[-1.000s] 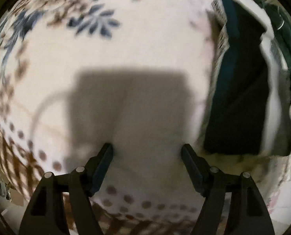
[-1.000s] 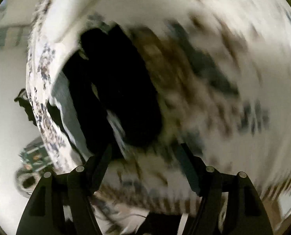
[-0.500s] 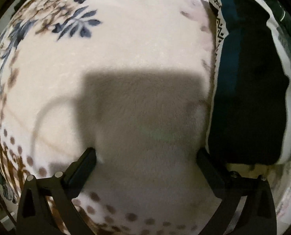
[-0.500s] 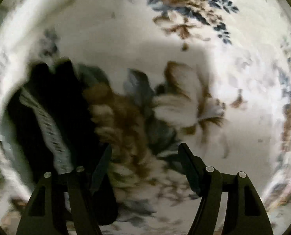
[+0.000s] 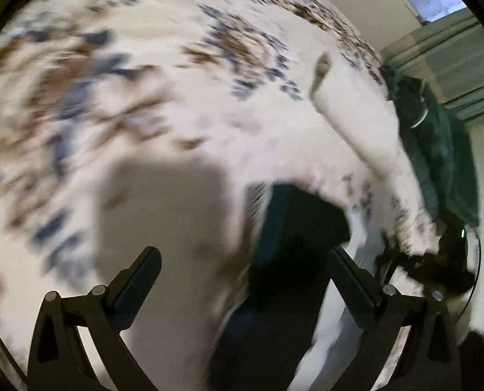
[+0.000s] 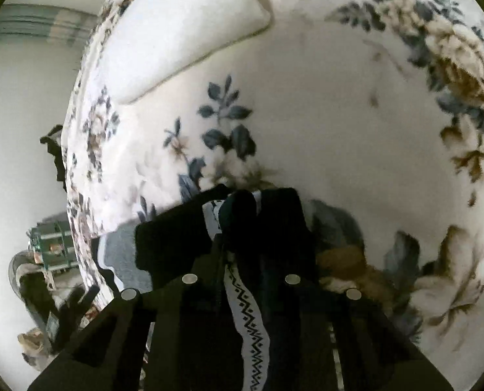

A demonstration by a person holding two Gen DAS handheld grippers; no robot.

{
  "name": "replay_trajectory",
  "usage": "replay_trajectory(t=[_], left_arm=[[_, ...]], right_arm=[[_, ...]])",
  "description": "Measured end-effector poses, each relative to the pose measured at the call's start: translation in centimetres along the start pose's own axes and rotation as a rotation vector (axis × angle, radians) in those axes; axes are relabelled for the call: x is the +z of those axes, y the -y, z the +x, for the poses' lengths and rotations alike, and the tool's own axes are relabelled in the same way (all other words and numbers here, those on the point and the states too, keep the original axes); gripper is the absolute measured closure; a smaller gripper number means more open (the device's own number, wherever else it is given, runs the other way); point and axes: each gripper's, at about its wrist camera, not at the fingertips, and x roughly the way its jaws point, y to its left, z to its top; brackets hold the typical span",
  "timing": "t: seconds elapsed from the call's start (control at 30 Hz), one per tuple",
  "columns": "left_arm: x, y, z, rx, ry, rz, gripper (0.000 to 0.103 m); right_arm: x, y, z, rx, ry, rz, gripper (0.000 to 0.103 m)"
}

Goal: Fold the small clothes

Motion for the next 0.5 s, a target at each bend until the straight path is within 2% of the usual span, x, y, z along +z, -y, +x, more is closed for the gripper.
replay_trajectory(t=[0.07, 0.1, 0.13, 0.2, 0.3, 0.37, 0.4, 0.43, 0.5], left_arm=[[1.2, 0.8, 2.9, -0.028, -0.03, 0.024, 0.012], [1.5, 1.7, 4.0, -0.038, -0.046, 0.049, 0.043], [1.9, 2.5, 5.0, -0.051, -0.066, 0.07, 0.088], [3.2, 3.5, 5.3, -0.055, -0.052, 0.09, 0.096], [3.6, 3.6, 3.1, -0.092, -0.002, 0.078, 0.098], [5.2, 3.2, 2.9, -0.097, 0.03, 0.05, 0.1], [5.7, 2.7, 2.6, -0.092, 0.037, 0.033, 0.1], [5.9, 2.3, 2.5, -0.092, 0.035, 0.02, 0.098], [5.3, 1.2, 1.5, -0.082, 0.002, 0.014, 0.097]], right_arm=[[-0.2, 0.2, -0.7, 0.0, 0.014, 0.002, 0.088], [-0.2, 0.1, -0.8, 0.006, 0.021, 0.009, 0.089], [0.0, -0.4, -0.6, 0.008, 0.029, 0.019, 0.091], [0.0, -0.2, -1.5, 0.01, 0.058, 0.036, 0.094], [0.5, -0.9, -2.5, -0.018, 0.142, 0.051, 0.097], [1.0, -0.7, -2.9, -0.08, 0.176, 0.062, 0.097], [1.3, -0.5, -2.4, -0.107, 0.151, 0.062, 0.097], [1.7, -0.3, -1.4, -0.131, 0.088, 0.059, 0.096], [2.1, -0.2, -0.1, -0.124, -0.01, 0.075, 0.094]])
